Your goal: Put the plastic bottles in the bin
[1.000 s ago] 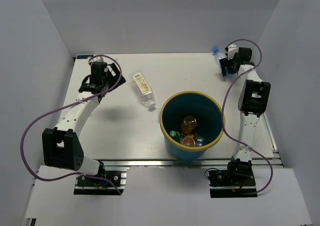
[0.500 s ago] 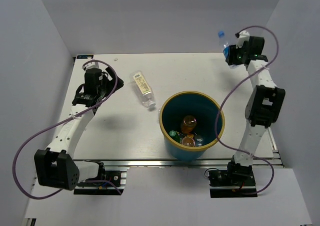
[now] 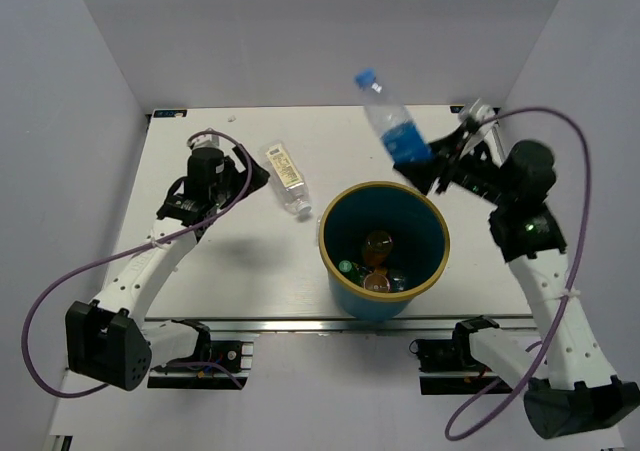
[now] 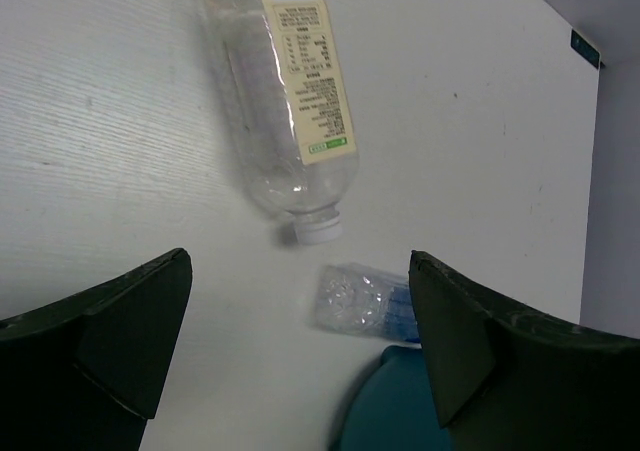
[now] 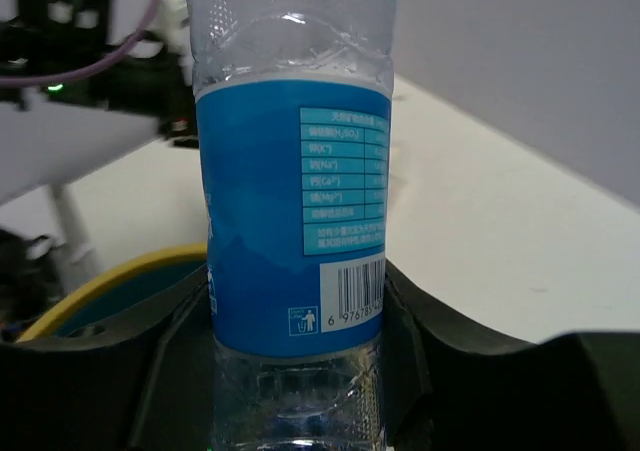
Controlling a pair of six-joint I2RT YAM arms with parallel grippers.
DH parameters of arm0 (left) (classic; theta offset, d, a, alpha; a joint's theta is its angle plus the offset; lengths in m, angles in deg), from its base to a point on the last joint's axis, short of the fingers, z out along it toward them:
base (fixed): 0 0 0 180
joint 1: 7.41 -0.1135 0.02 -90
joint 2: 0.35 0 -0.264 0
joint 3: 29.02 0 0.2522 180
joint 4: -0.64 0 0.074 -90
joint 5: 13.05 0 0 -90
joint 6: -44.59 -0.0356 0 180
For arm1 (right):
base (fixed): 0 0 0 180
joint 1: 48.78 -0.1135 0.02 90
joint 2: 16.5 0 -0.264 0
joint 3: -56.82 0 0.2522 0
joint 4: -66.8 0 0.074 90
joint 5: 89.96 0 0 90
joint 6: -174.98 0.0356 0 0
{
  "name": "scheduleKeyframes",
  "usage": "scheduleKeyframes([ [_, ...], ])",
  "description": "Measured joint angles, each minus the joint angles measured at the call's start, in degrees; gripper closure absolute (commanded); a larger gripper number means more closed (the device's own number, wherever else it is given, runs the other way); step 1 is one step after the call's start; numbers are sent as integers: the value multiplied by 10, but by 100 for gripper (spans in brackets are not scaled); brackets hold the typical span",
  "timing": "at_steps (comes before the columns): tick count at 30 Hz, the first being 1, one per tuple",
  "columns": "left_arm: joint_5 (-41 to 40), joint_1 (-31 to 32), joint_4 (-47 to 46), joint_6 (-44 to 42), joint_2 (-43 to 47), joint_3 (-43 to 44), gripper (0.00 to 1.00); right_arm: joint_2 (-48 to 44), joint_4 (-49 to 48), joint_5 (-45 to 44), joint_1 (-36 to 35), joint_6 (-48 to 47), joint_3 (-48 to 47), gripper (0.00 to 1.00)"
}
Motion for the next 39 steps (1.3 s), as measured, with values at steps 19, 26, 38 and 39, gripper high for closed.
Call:
scheduleKeyframes([
  [19, -37, 111, 3, 5, -13, 0, 2, -178, -64, 128, -52, 103, 241, 11],
  [26, -46, 126, 7, -5, -43, 12, 2, -174, -44, 94, -52, 103, 210, 11],
  [38, -23, 179, 4, -138, -174, 147, 2, -69, 99, -280, -52, 132, -22, 11],
  [39, -20, 182, 2, -151, -187, 159, 2, -66, 113, -309, -50, 133, -22, 11],
])
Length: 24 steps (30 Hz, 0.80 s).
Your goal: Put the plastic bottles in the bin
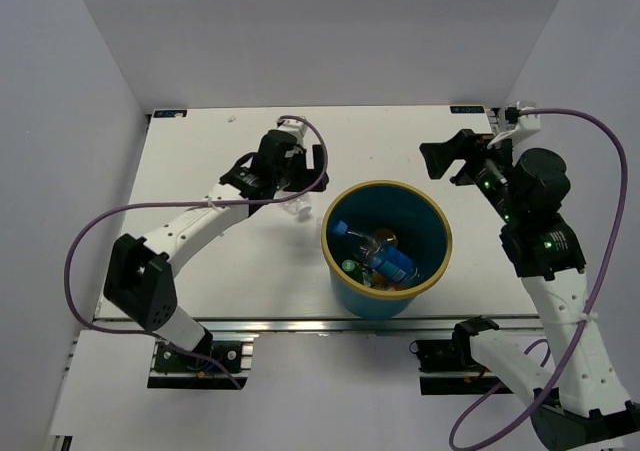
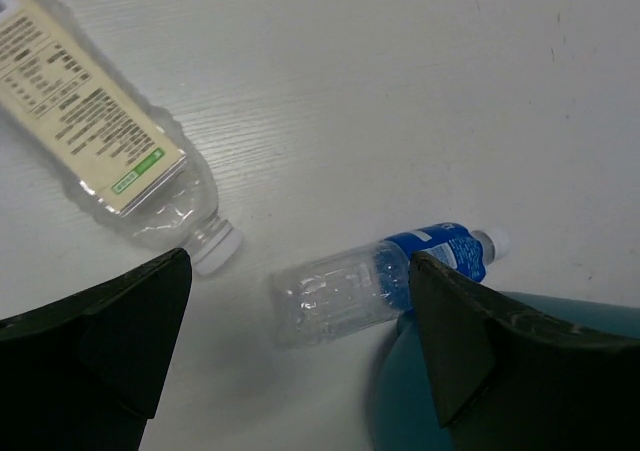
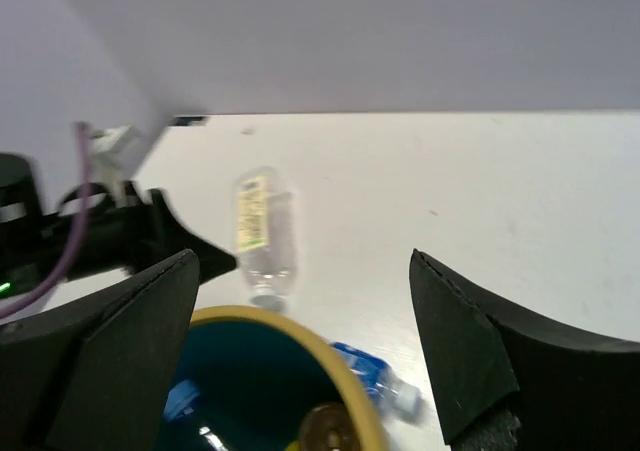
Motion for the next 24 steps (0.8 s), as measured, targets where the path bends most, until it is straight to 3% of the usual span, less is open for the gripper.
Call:
scheduleKeyframes([
  [4, 31, 13, -10, -59, -44, 22, 2, 4, 41, -83, 15, 5, 23, 11],
  [10, 64, 30, -2, -123, -72, 23, 2, -33, 78, -128, 43, 18, 73, 11],
  [18, 147, 32, -9, -211, -71, 21, 2, -34, 114, -125, 52, 19, 105, 11],
  [24, 200, 32, -10, -247, -125, 21, 2, -44, 125, -107, 52, 15, 120, 11],
])
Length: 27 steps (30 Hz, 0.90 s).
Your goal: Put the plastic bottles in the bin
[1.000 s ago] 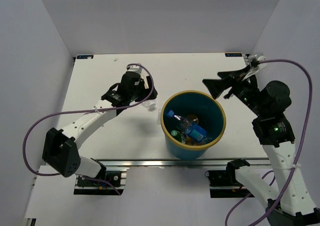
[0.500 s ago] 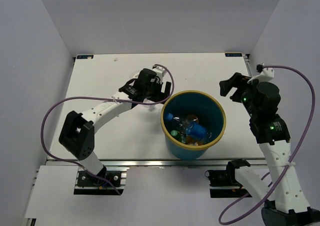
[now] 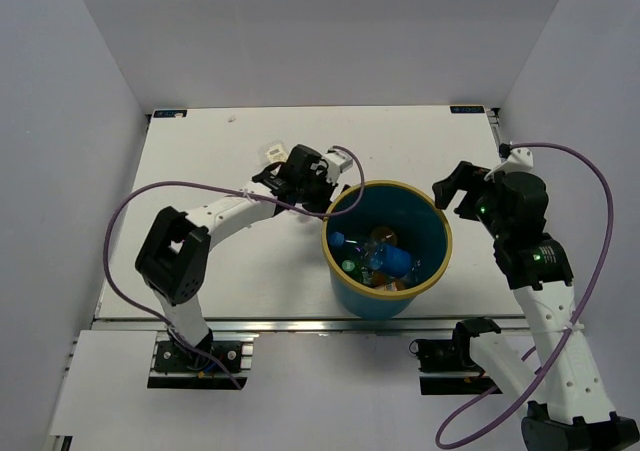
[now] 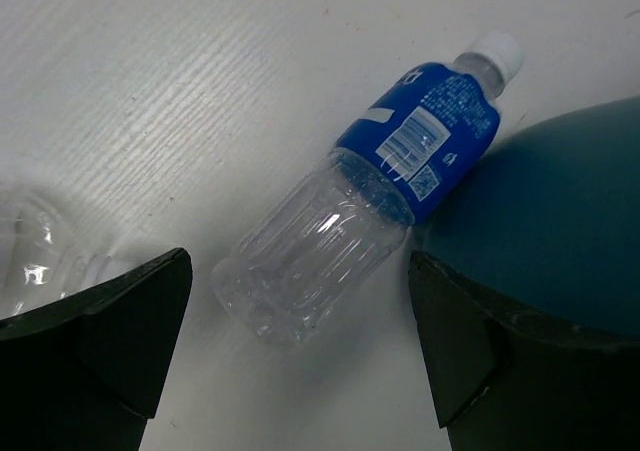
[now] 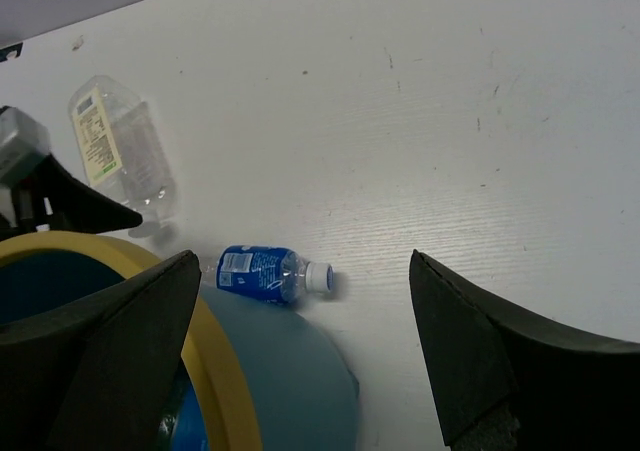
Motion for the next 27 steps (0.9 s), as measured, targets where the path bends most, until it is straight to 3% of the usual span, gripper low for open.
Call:
scheduleKeyframes([
  [13, -19, 2, 23, -22, -120, 25, 2, -27, -8, 42, 3, -22, 32, 10],
  [17, -36, 4, 33, -17, -156, 55, 7, -31, -19, 47, 3, -25, 39, 11],
  [20, -43, 4, 37, -12, -160, 62, 24, -32, -27, 49, 3, -26, 45, 11],
  [21, -44, 4, 40, -8, -161, 62, 35, -33, -31, 49, 4, -26, 48, 11],
  [23, -48, 4, 43, 0, -161, 62, 45, -35, -39, 49, 4, -25, 53, 11],
  [27, -59, 4, 45, 8, -158, 68, 76, -39, -49, 31, 4, -19, 65, 11],
])
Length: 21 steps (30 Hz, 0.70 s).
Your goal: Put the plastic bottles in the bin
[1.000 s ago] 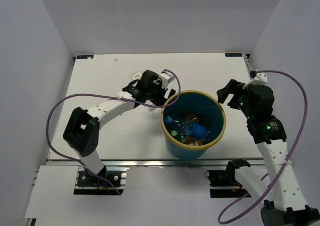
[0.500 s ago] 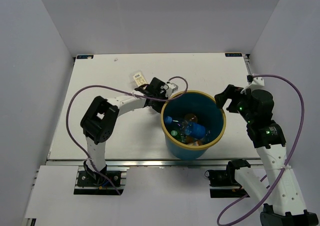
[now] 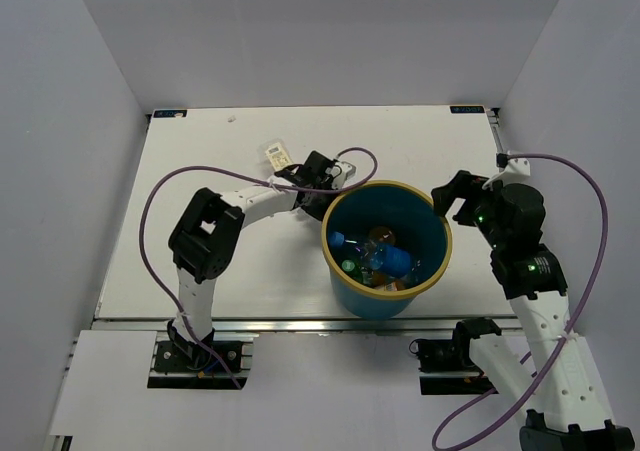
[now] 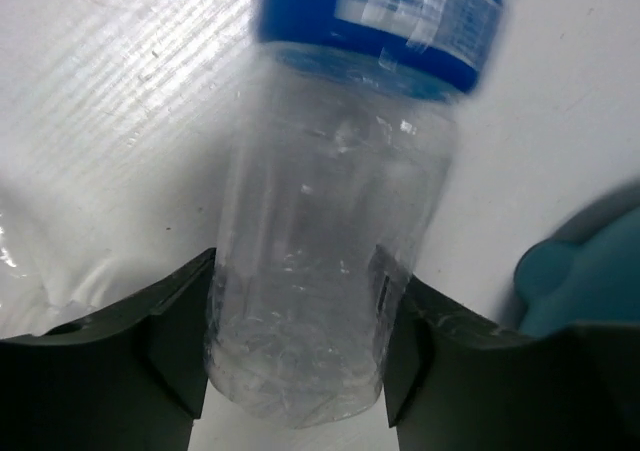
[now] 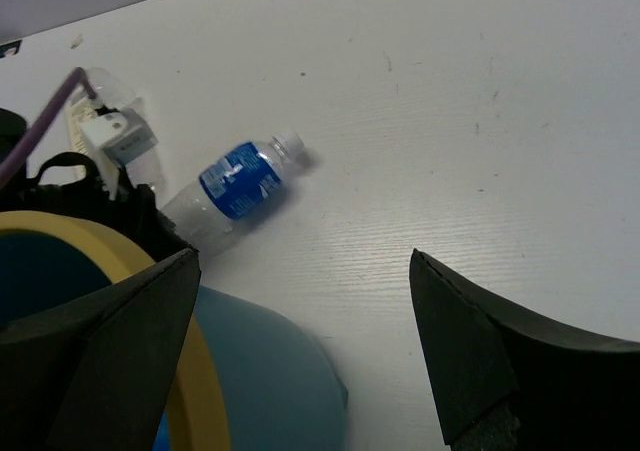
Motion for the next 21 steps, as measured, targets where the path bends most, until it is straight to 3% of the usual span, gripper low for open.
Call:
scheduleKeyframes([
  [1, -4, 0, 3, 6, 2, 5, 91, -2, 0, -13, 0, 3, 3, 11],
  [2, -13, 0, 5, 12, 5, 11, 94, -4, 1, -24, 0, 5, 6, 11],
  [7, -60, 0, 39, 39, 19, 94, 95, 2, 8, -74, 11, 13, 14, 11],
  [9, -101, 0, 58, 55, 19, 154, 100, 7, 12, -90, 21, 20, 16, 11],
  [16, -222, 0, 124, 92, 19, 368, 100, 16, 18, -102, 80, 30, 43, 11],
  [21, -193, -1, 134, 103, 61, 374, 100, 12, 17, -80, 93, 31, 51, 11],
])
